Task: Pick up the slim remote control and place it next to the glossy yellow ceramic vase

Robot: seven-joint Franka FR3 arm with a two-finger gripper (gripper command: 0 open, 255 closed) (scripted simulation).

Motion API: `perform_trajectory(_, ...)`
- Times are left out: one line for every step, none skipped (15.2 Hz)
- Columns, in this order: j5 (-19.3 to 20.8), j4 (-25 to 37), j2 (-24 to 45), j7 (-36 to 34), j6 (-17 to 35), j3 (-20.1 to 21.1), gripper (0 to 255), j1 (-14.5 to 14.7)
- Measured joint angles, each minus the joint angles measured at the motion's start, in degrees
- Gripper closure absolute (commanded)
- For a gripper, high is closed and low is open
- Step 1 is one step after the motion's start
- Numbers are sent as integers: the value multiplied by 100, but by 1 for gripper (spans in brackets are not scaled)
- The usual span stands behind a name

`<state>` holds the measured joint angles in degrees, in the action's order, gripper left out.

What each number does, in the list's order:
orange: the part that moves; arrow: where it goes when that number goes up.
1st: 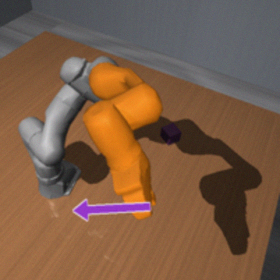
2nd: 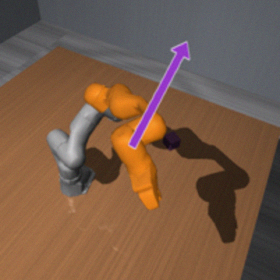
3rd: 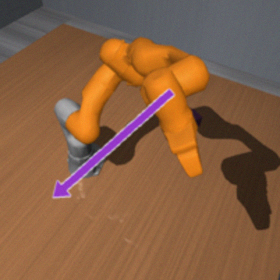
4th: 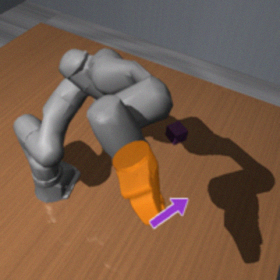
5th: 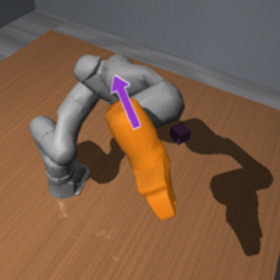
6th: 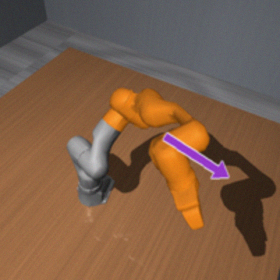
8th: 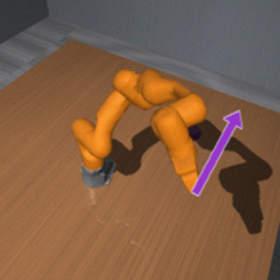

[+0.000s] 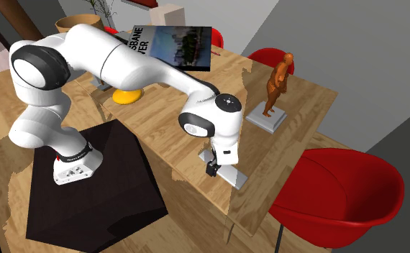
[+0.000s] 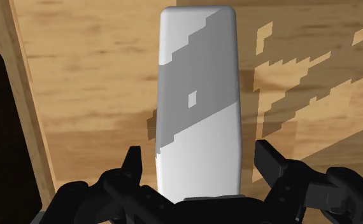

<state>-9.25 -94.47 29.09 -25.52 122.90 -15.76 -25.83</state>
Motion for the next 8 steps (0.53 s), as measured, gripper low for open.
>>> perform_trajectory(-1,-1,3,-1,4,1,0,1)
perform_trajectory(-1,-1,4,-1,6,1,0,1)
perform_trajectory(-1,-1,5,-1,7,1,0,1)
perform_trajectory(-1,-1,5,-1,7,1,0,1)
perform_trajectory(-1,-1,5,-1,7,1,255,1)
perform_trajectory(-1,1,2,-2,6,1,255,1)
perform_trajectory(-1,0,3,-2,6,1,255,1)
perform_trajectory(-1,-1,4,-2,6,1,255,1)
